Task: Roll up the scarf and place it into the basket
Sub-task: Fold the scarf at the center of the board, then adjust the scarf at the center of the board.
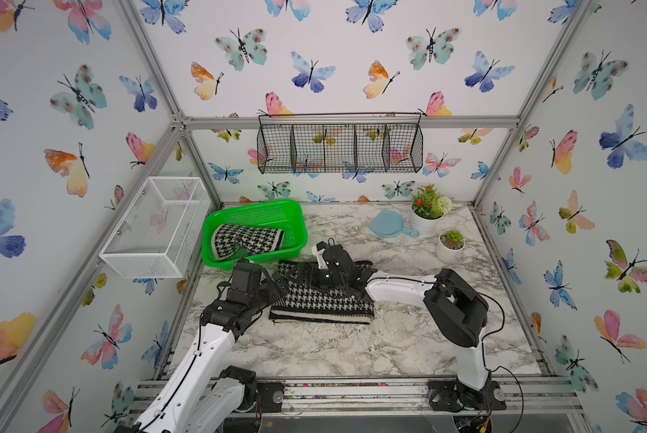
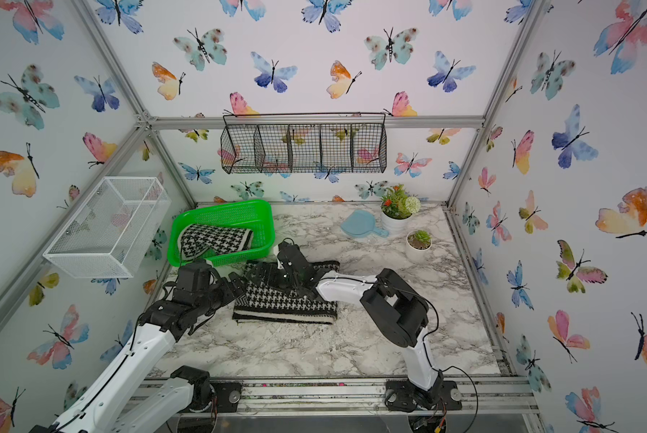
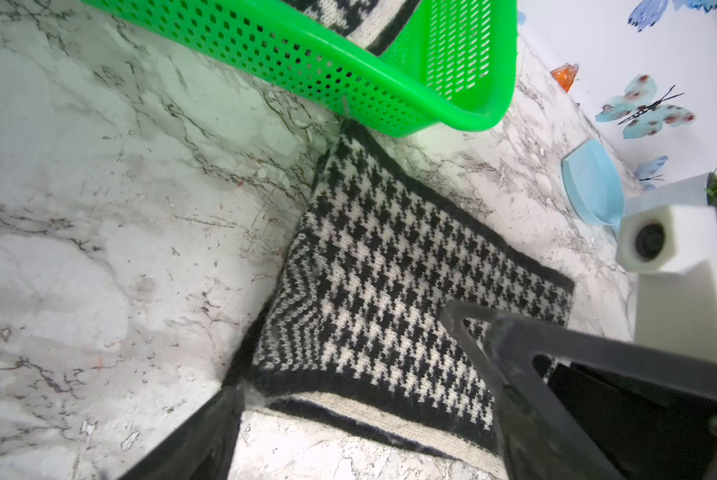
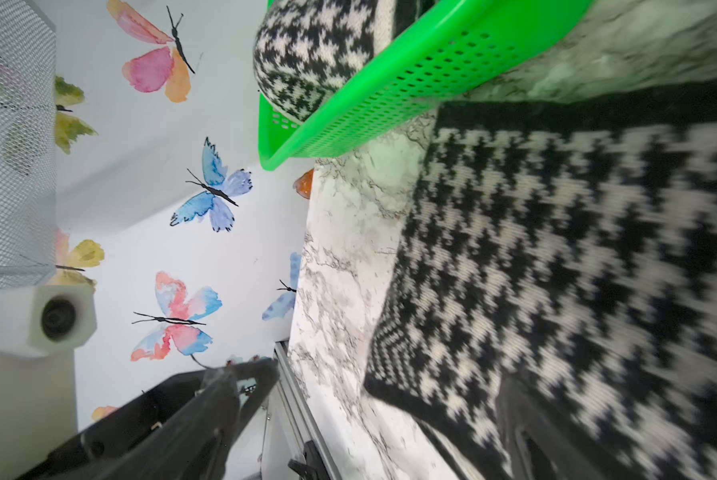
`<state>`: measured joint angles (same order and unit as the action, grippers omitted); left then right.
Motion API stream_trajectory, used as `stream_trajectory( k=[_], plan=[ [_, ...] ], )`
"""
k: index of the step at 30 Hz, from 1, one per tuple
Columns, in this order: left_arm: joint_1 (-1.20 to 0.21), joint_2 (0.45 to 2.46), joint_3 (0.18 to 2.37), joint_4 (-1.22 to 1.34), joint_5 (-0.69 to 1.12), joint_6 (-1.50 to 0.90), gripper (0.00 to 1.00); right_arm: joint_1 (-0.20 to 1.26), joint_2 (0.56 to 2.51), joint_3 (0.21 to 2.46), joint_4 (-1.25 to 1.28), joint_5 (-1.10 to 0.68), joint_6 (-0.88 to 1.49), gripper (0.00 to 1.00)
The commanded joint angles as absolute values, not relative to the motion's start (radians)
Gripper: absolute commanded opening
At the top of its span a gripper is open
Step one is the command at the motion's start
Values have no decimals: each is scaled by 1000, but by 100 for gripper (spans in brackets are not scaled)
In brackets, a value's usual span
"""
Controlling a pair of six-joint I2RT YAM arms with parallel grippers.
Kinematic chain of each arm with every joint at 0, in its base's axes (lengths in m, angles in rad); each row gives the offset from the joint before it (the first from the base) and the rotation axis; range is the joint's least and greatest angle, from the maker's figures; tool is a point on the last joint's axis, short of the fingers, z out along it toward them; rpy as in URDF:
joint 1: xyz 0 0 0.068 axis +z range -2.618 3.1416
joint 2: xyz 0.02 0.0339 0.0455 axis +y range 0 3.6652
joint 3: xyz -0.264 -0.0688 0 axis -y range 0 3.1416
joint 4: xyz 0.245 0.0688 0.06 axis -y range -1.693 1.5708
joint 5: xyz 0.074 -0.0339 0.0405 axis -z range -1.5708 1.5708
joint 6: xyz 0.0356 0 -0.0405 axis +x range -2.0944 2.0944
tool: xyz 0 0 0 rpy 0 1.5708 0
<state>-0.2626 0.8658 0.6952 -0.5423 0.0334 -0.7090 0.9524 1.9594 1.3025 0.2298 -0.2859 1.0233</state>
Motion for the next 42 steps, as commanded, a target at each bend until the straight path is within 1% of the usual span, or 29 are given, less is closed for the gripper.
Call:
stream_trajectory(
  k=[1,4,5,7,10,13,18,23,30,33,36,40,42],
  plan=[
    [-258,883,723,-520,101,-673,94,887,1808,1296,-30,-100,804,98],
    [-261,935,708,-451,157,-674,93,804,1736,1268,-235,63,674,98],
    [-261,958,705,-427,180,-676,93,773,1727,1260,-277,93,644,98],
    [-277,1015,697,-360,218,-688,92,695,1721,1237,-326,98,589,98],
    [-328,1114,693,-250,232,-721,92,594,1759,1210,-333,51,544,98],
    [-395,1238,712,-194,171,-741,92,566,1851,1254,-400,68,499,98],
    [-451,1462,751,-113,164,-770,90,565,1969,1285,-435,89,482,98],
    [-545,1615,834,-123,87,-773,90,564,1906,1186,-410,144,500,98],
    [-654,1852,1056,-178,30,-751,90,565,1712,1004,-420,215,553,98],
    [-695,1961,1200,-237,-15,-725,90,565,1609,901,-407,224,592,98],
    [-728,2084,1368,-308,-58,-681,90,567,1512,785,-354,184,627,98],
    [-735,2232,1593,-391,-86,-636,90,594,1480,700,-336,167,678,98],
    [-735,2286,1685,-401,-104,-606,90,648,1461,671,-328,182,720,98]
  ],
)
